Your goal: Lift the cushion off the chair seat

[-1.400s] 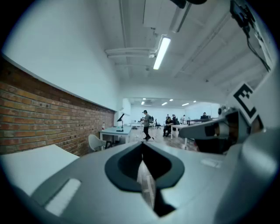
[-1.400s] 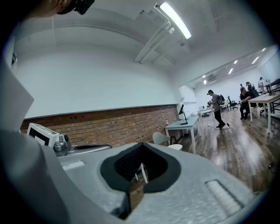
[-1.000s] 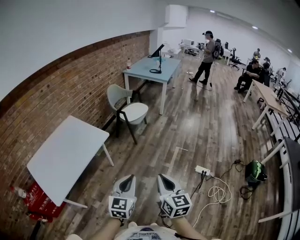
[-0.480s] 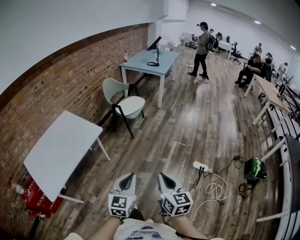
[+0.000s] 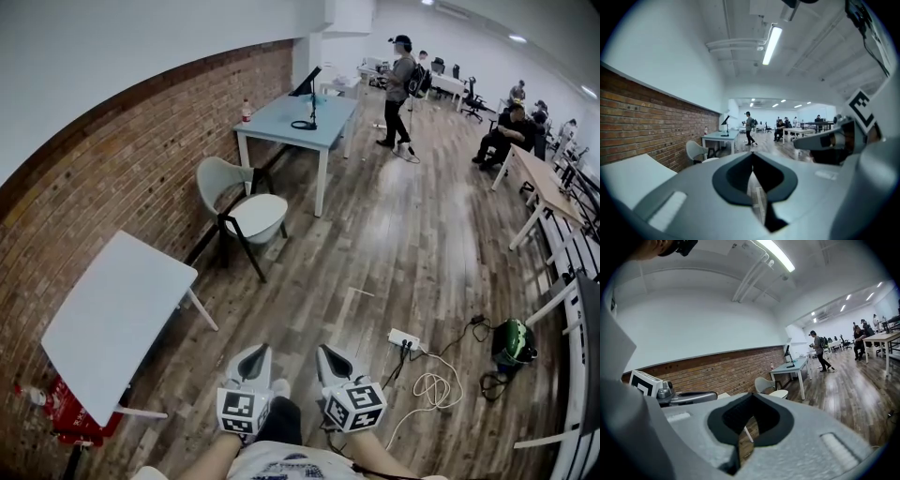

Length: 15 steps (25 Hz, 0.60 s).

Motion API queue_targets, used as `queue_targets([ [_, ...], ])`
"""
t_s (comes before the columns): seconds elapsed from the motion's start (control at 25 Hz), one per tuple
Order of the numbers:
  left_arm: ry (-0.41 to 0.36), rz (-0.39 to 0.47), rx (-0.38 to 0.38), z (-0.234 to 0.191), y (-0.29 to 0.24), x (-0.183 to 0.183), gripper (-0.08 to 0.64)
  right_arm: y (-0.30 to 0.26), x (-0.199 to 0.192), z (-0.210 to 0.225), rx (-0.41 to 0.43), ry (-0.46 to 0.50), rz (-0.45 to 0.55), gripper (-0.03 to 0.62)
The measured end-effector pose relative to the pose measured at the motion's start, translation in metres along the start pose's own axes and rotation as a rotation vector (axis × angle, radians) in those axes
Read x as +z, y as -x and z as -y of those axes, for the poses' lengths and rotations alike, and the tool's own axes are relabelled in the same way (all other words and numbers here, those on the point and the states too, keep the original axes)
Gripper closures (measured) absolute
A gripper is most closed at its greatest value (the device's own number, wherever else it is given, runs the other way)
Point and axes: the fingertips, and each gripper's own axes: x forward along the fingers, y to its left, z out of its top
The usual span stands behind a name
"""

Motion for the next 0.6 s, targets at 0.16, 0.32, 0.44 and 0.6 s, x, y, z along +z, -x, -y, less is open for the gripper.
queue_targets([
  [0.16, 0.008, -0.010, 0.004, -0.038, -0.049, 0.001, 0.569, -0.056, 0.008, 0.018, -0.005, 0.002, -0.022, 0.594],
  [0.32, 0.021, -0.023, 0.009, -0.080, -0.098, 0.003, 0.569, -0.119, 0.020, 0.036, -0.005, 0.002, -0.043, 0.594],
  [0.44, 0.028, -0.043, 0.013, -0.116, -0.138, 0.007, 0.569, -0.171, 0.031, 0.046, 0.005, 0.000, -0.056, 0.594],
  [0.6, 0.023, -0.051, -0.001, -0.157, -0.188, 0.015, 0.569, -0.235, 0.047, 0.058, 0.015, 0.002, -0.063, 0.594],
])
